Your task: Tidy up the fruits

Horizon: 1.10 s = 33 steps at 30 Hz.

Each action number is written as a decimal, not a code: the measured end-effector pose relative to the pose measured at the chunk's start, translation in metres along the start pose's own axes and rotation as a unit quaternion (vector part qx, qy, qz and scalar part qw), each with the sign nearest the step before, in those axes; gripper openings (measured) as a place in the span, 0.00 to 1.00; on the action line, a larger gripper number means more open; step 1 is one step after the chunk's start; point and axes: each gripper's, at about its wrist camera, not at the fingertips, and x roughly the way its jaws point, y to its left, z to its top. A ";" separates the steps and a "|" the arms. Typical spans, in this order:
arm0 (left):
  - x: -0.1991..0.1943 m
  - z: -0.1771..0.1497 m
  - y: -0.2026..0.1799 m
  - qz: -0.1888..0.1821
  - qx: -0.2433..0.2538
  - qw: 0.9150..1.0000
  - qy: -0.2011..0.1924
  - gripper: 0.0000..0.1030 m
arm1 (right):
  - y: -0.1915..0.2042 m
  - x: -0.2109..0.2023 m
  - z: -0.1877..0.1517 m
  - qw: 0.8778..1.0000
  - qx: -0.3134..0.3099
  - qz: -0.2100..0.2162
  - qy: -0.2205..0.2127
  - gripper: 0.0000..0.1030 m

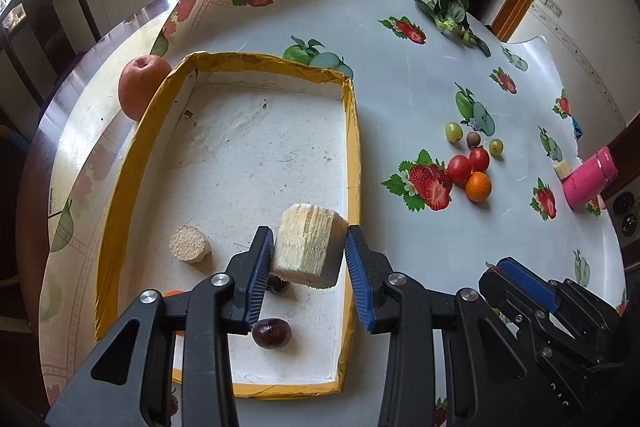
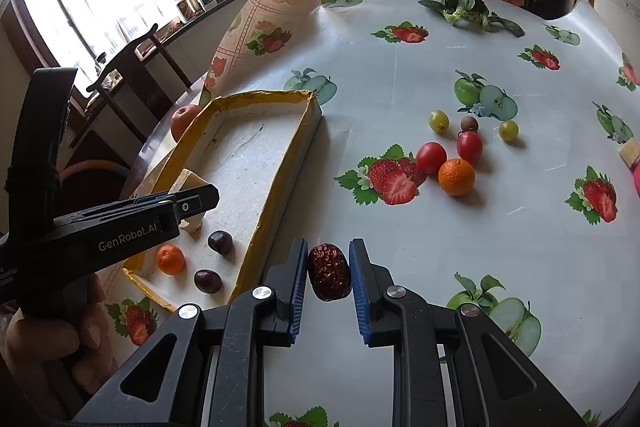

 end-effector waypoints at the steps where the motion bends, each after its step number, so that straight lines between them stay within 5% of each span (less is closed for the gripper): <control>1: 0.000 0.000 0.002 0.000 -0.001 1.000 0.001 0.34 | 0.002 0.001 0.001 1.000 -0.001 0.002 0.000 0.21; 18: 0.012 0.015 0.060 0.018 -0.054 0.998 0.007 0.34 | 0.055 0.034 0.020 0.998 -0.051 0.042 0.012 0.21; 33: 0.055 0.041 0.089 0.036 -0.070 0.996 0.036 0.34 | 0.106 0.114 0.034 0.988 -0.119 0.072 0.065 0.21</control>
